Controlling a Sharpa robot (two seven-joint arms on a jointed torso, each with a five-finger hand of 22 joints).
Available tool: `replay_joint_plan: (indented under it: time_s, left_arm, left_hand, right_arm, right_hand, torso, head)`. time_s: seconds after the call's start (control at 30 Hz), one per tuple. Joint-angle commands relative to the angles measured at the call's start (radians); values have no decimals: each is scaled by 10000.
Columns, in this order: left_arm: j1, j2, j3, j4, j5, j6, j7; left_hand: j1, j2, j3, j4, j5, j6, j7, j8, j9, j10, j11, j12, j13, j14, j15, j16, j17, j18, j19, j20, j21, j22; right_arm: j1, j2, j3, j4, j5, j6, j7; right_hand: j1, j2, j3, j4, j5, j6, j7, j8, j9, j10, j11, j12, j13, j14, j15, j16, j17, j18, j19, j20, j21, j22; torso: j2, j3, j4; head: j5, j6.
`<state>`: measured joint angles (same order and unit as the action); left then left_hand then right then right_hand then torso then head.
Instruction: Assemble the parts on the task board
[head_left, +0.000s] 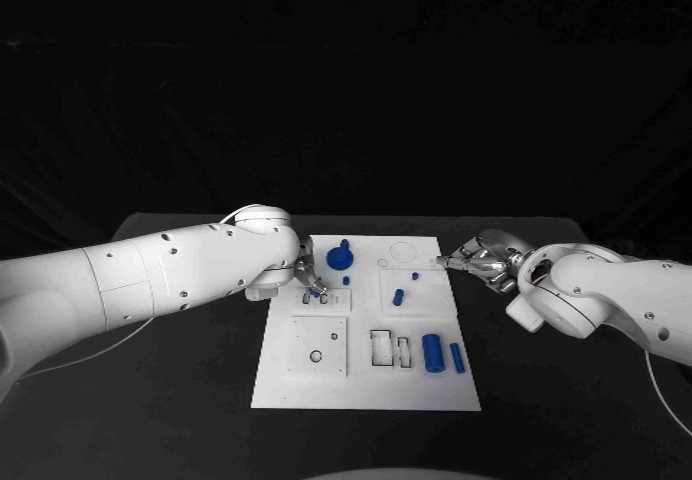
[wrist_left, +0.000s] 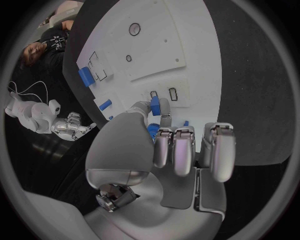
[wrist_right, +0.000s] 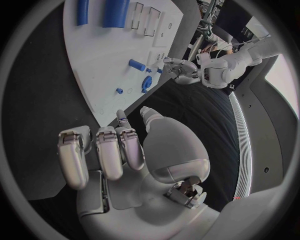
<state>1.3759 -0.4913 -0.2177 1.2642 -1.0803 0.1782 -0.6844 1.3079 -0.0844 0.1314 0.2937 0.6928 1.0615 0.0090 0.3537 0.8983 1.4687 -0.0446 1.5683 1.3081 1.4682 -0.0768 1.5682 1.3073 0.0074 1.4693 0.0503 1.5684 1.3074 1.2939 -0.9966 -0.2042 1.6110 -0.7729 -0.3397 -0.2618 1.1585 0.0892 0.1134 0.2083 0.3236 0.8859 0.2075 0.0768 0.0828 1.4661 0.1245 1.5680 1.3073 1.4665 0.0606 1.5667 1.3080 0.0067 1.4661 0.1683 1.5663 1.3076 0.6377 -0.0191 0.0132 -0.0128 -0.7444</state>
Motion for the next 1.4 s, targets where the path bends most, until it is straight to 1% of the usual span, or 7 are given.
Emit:
replay_joint_plan:
  time_s: [0.03, 0.1, 0.2, 0.57, 0.73, 0.93, 1.4]
  left_arm:
    - [13, 60, 0, 14, 38, 242, -830]
    - [8, 97, -3, -9, 27, 221, -865]
    - [-6, 155, -6, -45, -28, 146, -887]
    - [-96, 376, -11, -222, -201, -16, -908]
    - [-143, 430, -14, -288, -231, 1, -917]
    - [-187, 472, -16, -322, -262, -4, -922]
    - [-214, 497, -19, -389, -353, -10, -931]
  left_hand:
    - [-101, 61, 86, -23, -294, 99, -7, -70, 28, 1021, -29, 25, 2627, 1026, -57, 26, 2635, -74, 1015, -50, 24, 2634]
    - [-162, 80, 99, -23, -555, 113, -5, -104, 47, 1021, -27, 25, 2627, 1026, -53, 26, 2635, -74, 1015, -51, 24, 2634]
    - [-227, 98, 110, -17, -733, 125, -2, -138, 64, 1021, -25, 25, 2627, 1026, -50, 26, 2635, -74, 1015, -51, 24, 2634]
    - [-416, 181, 133, -7, -1034, 142, 13, -213, 94, 1021, -10, 25, 2627, 1026, -42, 26, 2635, -74, 1015, -51, 24, 2634]
    - [-472, 186, 135, -13, -1164, 144, 15, -243, 108, 1021, -8, 25, 2627, 1026, -38, 26, 2635, -74, 1015, -51, 24, 2634]
    - [-506, 217, 178, -28, -1530, 162, 8, -307, 153, 1021, -12, 25, 2627, 1026, -34, 26, 2635, -74, 1015, -47, 24, 2634]
    - [-446, 213, 216, -45, -1628, 160, -2, -330, 171, 1021, -20, 25, 2627, 1026, -34, 26, 2635, -74, 1015, -45, 24, 2634]
  right_arm:
    - [-18, 28, -5, -4, -105, 148, -12]
    - [-22, 39, -5, -7, -105, 154, -12]
    - [-26, 44, -5, -10, -105, 162, -14]
    - [-35, 36, -6, -3, -105, 179, -6]
    - [-36, 35, -6, 14, -105, 187, -3]
    - [-36, 30, -6, 24, -105, 202, -2]
    - [-37, 38, -6, 24, -105, 219, -3]
  right_hand:
    - [110, 9, -31, -1, 35, -83, -20, 44, 15, 1047, 88, 28, 2635, 1043, 95, 41, 2628, -67, 1047, 90, 45, 2632]
    - [110, 9, -31, -1, 35, -83, -20, 44, 15, 1047, 88, 28, 2635, 1043, 95, 41, 2628, -67, 1047, 90, 45, 2632]
    - [110, 9, -31, -1, 35, -83, -20, 44, 15, 1047, 88, 28, 2635, 1043, 95, 41, 2628, -67, 1047, 90, 45, 2632]
    - [123, 10, -30, -7, 53, -92, -18, 43, 15, 1047, 89, 28, 2635, 1043, 97, 41, 2628, -67, 1047, 91, 45, 2632]
    - [123, 10, -30, -7, 53, -92, -18, 43, 15, 1047, 89, 28, 2635, 1043, 97, 41, 2628, -67, 1047, 91, 45, 2632]
    - [123, 10, -30, -7, 53, -92, -18, 43, 15, 1047, 89, 28, 2635, 1043, 97, 41, 2628, -67, 1047, 91, 45, 2632]
    - [123, 10, -30, -7, 53, -92, -18, 43, 15, 1047, 89, 28, 2635, 1043, 97, 41, 2628, -67, 1047, 91, 45, 2632]
  torso:
    - [3, -5, -17]
    - [-1, -5, -17]
    - [11, -3, -13]
    - [20, -4, -25]
    - [14, 2, -11]
    - [16, -9, -11]
    - [8, -4, -9]
  head:
    - [20, -16]
    - [21, -28]
    - [21, -18]
    - [30, -11]
    - [27, -29]
    - [18, -43]
    - [49, -67]
